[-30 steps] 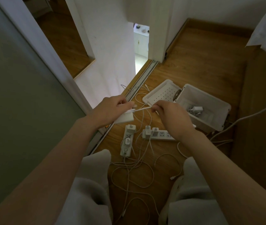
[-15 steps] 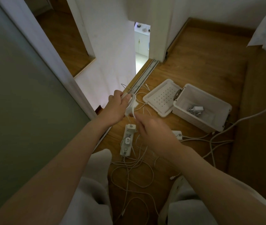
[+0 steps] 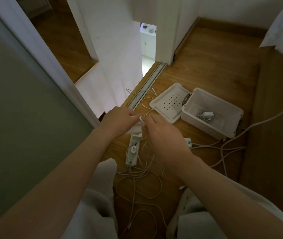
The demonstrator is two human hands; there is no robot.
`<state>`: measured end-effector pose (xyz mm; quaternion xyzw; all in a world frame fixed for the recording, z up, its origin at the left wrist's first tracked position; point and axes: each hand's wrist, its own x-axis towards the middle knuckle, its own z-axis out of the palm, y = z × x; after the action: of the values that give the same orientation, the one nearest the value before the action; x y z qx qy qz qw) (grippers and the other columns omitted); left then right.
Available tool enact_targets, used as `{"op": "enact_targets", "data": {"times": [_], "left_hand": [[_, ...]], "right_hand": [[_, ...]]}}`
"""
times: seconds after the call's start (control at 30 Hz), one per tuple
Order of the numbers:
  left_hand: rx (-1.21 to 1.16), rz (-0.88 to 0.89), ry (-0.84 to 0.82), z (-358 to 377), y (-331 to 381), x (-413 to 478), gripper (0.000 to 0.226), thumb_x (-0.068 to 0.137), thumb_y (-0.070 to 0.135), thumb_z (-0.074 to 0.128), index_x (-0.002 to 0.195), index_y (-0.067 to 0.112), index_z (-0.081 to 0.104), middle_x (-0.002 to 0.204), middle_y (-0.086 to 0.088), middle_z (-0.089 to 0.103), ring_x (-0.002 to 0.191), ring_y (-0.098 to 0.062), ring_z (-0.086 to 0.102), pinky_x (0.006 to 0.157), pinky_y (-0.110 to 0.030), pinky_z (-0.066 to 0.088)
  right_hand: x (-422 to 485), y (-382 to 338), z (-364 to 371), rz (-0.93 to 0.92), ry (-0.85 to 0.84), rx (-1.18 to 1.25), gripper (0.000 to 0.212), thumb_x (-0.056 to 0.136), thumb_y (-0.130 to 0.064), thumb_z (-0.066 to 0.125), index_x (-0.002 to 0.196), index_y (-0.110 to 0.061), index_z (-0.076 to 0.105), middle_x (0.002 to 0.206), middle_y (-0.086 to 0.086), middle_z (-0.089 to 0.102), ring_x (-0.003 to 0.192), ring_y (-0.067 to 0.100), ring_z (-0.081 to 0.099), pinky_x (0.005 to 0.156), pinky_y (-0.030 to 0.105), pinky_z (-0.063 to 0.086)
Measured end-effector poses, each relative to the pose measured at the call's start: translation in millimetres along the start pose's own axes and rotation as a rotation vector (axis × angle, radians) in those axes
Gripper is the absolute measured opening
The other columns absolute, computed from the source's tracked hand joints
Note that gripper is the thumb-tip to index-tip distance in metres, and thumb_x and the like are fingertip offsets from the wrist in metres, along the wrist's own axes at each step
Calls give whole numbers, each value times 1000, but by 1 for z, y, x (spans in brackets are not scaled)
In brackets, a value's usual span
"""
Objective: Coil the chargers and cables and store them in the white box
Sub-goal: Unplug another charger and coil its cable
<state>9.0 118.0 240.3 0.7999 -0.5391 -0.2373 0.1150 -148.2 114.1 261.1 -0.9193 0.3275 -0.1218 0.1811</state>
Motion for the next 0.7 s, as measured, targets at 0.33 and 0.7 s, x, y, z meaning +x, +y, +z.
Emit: {"op": "enact_targets", "data": {"times": [0.33, 0.7], "left_hand": [[88, -47, -153, 16, 16, -3, 26, 98, 8, 35, 110, 0, 56, 77, -5, 45, 77, -19, 44, 66, -24, 40], [-188, -225, -246, 16, 26, -6, 21, 97, 23, 45, 110, 7, 50, 82, -7, 55, 70, -18, 56, 63, -26, 48]], "right_hand": [[8, 7, 12, 168, -79, 208, 37, 86, -20, 62, 119, -19, 45, 123, -1, 50, 115, 13, 42, 93, 24, 35], [9, 15, 16, 143, -115, 102, 42, 85, -2, 59, 124, -16, 47, 122, 2, 53, 109, 17, 51, 88, 27, 42]]}}
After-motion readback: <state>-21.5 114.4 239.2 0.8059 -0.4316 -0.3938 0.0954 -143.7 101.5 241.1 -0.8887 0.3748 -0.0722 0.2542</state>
